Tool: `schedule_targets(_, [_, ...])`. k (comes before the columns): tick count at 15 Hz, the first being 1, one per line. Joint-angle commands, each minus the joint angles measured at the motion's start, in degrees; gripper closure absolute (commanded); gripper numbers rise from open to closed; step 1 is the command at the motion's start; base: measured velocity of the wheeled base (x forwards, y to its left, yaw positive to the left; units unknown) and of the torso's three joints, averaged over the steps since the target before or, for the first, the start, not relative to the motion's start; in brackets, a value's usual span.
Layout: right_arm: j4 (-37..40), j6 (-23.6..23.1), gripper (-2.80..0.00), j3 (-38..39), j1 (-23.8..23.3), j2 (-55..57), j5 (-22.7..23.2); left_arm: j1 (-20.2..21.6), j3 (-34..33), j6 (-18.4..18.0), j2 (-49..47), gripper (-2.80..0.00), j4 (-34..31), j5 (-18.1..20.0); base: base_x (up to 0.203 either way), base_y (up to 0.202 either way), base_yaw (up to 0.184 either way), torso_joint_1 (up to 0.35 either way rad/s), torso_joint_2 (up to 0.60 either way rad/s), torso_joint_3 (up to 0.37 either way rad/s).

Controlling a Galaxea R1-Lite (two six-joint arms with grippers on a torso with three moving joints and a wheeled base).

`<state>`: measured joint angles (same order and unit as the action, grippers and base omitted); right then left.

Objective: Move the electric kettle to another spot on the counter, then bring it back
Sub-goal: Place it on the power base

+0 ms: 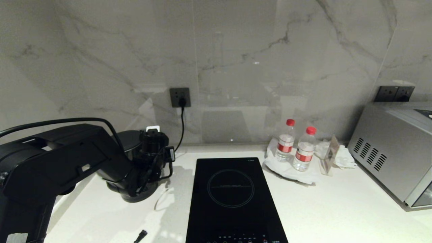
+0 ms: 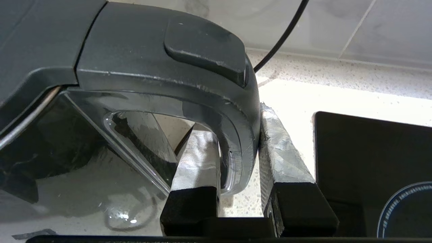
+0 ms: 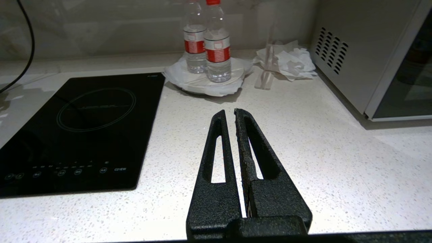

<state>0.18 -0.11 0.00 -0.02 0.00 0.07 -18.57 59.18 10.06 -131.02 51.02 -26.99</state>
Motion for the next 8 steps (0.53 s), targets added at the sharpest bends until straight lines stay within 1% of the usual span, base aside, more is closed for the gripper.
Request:
schedule_targets(1, [-0.01, 0.01, 0.0, 0.0, 0.02, 0.0, 0.01, 0.54, 0.15, 0.05, -0.97, 0.0, 0.22, -0.35, 0.0, 0.0, 0.0, 0.0, 0.0, 0.0])
schedule_targets(8, [-0.01, -0.07, 0.0, 0.0, 0.02, 0.0, 0.01, 0.73, -0.03, -0.21, -0.65, 0.0, 0.13, -0.44, 0.0, 0.0, 0.0, 0.0, 0.0, 0.0])
